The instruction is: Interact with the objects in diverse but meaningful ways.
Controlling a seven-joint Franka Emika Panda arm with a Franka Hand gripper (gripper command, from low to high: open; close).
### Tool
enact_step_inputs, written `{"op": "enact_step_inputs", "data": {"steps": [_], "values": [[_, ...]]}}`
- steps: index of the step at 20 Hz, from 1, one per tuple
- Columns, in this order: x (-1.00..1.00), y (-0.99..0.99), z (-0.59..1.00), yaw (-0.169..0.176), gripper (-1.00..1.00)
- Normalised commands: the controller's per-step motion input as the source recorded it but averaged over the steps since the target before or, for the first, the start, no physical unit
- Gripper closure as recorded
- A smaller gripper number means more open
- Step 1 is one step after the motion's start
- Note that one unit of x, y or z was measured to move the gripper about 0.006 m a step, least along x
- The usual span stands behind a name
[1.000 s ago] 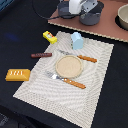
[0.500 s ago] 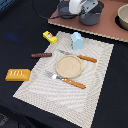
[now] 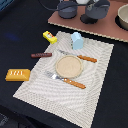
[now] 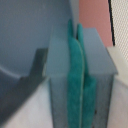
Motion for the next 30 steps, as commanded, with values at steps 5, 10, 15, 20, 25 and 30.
{"op": "enact_step_inputs", "data": {"steps": [5, 10, 15, 20, 25, 30], "values": [[-0.59, -0.21, 0.3, 0.0, 1.0], [-0.73, -0.38, 0.04, -0.036, 1.0], [-0.68, -0.43, 0.0, -0.054, 1.0], [-0.64, -0.46, 0.0, -0.052, 1.0], [-0.65, -0.43, 0.0, -0.065, 1.0], [-0.65, -0.43, 0.0, -0.062, 1.0]]}}
